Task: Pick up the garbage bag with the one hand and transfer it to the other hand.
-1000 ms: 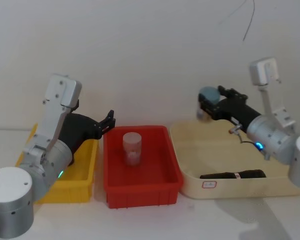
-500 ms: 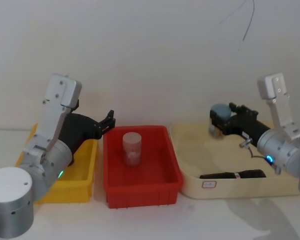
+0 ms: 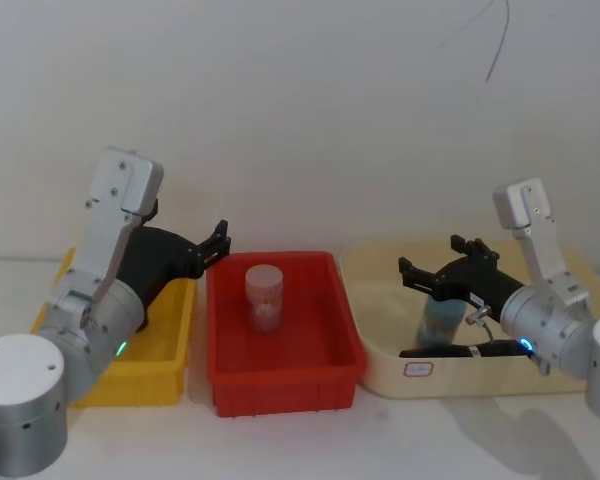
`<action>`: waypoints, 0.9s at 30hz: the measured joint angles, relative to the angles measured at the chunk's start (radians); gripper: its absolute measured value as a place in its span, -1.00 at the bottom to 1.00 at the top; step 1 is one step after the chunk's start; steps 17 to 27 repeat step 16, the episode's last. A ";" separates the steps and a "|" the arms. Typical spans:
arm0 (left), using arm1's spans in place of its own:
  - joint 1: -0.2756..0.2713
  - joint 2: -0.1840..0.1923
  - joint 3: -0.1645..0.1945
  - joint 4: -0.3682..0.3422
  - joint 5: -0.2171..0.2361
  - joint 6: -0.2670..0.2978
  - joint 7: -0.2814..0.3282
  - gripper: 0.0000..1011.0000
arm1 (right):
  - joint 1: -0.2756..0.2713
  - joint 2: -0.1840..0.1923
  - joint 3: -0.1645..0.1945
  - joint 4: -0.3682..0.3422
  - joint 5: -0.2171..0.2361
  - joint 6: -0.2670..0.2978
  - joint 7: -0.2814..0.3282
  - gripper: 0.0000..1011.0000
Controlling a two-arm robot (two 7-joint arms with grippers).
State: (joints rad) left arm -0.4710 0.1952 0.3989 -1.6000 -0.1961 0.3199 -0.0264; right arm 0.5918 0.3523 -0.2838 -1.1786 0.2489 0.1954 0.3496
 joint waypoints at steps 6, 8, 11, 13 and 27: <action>0.000 0.000 0.000 0.000 0.000 0.000 0.000 0.98 | -0.017 -0.010 0.000 -0.021 0.002 -0.009 0.011 0.98; 0.000 0.000 0.000 0.000 0.000 0.000 0.000 0.98 | -0.022 -0.013 -0.002 -0.030 0.004 -0.011 0.016 0.98; 0.000 0.000 0.000 0.000 0.000 0.000 0.000 0.98 | -0.032 -0.019 -0.006 -0.046 0.011 -0.015 0.024 0.98; 0.000 0.000 0.000 0.000 0.000 0.000 0.000 0.98 | -0.040 -0.023 -0.010 -0.060 0.016 -0.017 0.030 0.98; 0.000 0.000 0.000 0.000 0.000 0.000 0.000 0.98 | -0.048 -0.027 -0.013 -0.074 0.022 -0.020 0.035 0.98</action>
